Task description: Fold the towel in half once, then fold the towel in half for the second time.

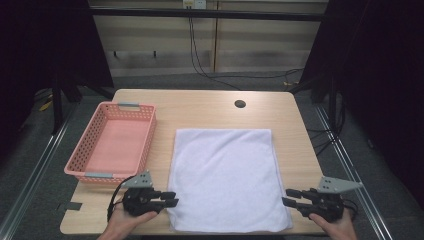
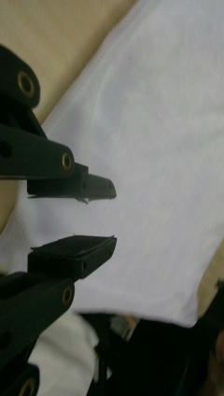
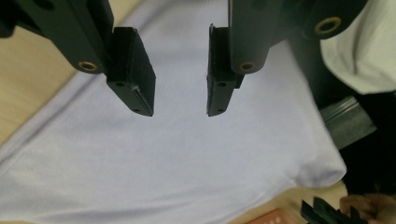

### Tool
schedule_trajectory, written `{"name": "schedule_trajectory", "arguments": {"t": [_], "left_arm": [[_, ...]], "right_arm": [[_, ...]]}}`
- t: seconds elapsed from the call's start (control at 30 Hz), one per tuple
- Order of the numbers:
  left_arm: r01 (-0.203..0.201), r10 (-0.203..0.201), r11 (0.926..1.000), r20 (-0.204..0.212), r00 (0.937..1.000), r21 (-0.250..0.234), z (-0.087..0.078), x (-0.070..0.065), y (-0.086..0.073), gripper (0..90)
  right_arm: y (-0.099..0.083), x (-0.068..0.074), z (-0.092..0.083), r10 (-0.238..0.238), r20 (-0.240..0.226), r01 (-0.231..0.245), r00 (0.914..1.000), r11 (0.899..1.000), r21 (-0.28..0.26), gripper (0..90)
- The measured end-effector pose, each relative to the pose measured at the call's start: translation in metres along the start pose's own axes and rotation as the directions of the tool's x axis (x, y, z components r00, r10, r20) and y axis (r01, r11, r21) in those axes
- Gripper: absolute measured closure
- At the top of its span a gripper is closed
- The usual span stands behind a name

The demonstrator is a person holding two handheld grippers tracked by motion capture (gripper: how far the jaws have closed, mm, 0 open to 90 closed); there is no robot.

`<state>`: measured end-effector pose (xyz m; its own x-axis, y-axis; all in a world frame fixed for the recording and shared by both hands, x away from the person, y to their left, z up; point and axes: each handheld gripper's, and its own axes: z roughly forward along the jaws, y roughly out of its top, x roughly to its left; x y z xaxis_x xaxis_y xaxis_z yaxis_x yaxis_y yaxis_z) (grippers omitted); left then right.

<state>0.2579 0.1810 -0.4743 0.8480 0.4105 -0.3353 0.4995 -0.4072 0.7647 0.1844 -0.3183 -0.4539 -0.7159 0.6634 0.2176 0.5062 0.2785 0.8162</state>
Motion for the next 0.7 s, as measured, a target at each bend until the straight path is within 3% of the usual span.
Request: {"name": "schedule_trajectory", "arguments": {"t": [0.07, 0.13, 0.17, 0.23, 0.27, 0.3, 0.37, 0.4, 0.57, 0.6, 0.7], "left_arm": [[0.005, -0.005, 0.9998, -0.020, 0.9998, 0.022, 0.011, 0.007, 0.008, 68.4], [0.008, -0.005, 0.9992, -0.076, 0.9971, 0.039, 0.020, 0.014, 0.016, 68.7], [0.031, -0.027, 0.9985, -0.080, 0.9964, 0.045, 0.027, 0.021, 0.020, 68.6], [0.020, -0.013, 0.9983, -0.124, 0.9922, 0.054, 0.036, 0.027, 0.024, 67.5], [0.030, -0.022, 0.9974, -0.123, 0.9922, 0.065, 0.042, 0.032, 0.026, 67.4], [0.031, -0.021, 0.9972, -0.154, 0.9879, 0.068, 0.047, 0.035, 0.028, 65.8], [0.033, -0.021, 0.9966, -0.160, 0.9869, 0.076, 0.055, 0.043, 0.030, 65.2], [0.042, -0.026, 0.9958, -0.188, 0.9819, 0.082, 0.058, 0.046, 0.030, 64.9], [0.039, -0.026, 0.9965, -0.167, 0.9857, 0.073, 0.060, 0.051, 0.028, 67.7], [0.054, -0.041, 0.9960, -0.172, 0.9843, 0.072, 0.059, 0.051, 0.028, 70.1], [0.038, -0.025, 0.9958, -0.151, 0.9882, 0.083, 0.054, 0.043, 0.021, 73.5]], "right_arm": [[0.009, -0.004, 0.015, -0.028, 0.016, 0.027, 0.9995, 0.999, 0.033, 65.2], [0.016, -0.012, 0.028, -0.020, 0.004, 0.019, 0.9998, 0.999, 0.047, 65.8], [0.019, -0.016, 0.035, -0.016, 0.018, 0.015, 0.9997, 0.999, 0.046, 65.5], [0.025, -0.027, 0.049, -0.009, 0.016, 0.008, 0.9998, 0.998, 0.059, 63.9], [0.027, -0.033, 0.055, -0.006, 0.035, 0.004, 0.9994, 0.997, 0.071, 62.3], [0.029, -0.039, 0.062, 0.001, 0.033, -0.004, 0.9994, 0.996, 0.089, 61.5], [0.033, -0.052, 0.076, 0.011, 0.055, -0.017, 0.9984, 0.992, 0.124, 58.3], [0.034, -0.056, 0.081, 0.011, 0.062, -0.020, 0.9980, 0.990, 0.137, 58.2], [0.036, -0.074, 0.108, 0.012, 0.109, -0.034, 0.9939, 0.978, 0.204, 59.4], [0.035, -0.074, 0.108, 0.016, 0.106, -0.036, 0.9943, 0.980, 0.196, 59.8], [0.032, -0.066, 0.104, 0.002, 0.106, -0.024, 0.9943, 0.977, 0.211, 62.1]]}}
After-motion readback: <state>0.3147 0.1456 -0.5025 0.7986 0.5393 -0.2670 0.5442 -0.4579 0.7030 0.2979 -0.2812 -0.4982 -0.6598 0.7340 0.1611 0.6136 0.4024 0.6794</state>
